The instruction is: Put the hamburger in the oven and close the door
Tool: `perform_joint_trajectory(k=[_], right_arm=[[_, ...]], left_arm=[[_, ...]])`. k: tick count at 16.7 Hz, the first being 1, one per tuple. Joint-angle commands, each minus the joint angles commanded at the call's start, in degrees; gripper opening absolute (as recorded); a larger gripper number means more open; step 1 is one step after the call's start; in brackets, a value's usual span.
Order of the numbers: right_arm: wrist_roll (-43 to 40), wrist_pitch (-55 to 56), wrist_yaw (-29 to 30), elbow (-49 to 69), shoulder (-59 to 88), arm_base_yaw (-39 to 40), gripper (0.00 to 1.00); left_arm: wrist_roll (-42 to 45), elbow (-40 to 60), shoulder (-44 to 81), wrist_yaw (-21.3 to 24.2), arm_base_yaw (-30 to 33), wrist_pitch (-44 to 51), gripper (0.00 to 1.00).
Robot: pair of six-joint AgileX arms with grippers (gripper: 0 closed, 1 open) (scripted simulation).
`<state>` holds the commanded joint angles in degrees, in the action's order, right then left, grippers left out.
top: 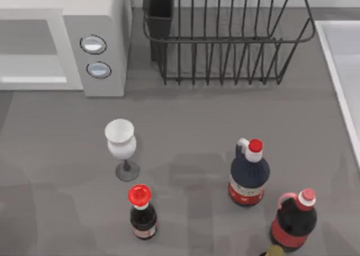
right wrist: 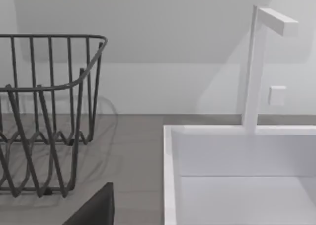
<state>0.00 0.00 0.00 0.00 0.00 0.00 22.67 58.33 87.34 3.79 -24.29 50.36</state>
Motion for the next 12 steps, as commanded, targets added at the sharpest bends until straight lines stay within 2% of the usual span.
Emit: perform_joint_trajectory(k=[4, 12], right_arm=[[0.0, 0.0, 0.0, 0.0, 0.0, 0.0, 1.0], [0.0, 0.0, 0.0, 0.0, 0.0, 0.0, 1.0]], left_arm=[[-0.8, -1.2, 6.6, 3.5, 4.6, -19.7, 0.0], [-8.3, -7.8, 21.6, 8.5, 12.9, -67.1, 0.0]])
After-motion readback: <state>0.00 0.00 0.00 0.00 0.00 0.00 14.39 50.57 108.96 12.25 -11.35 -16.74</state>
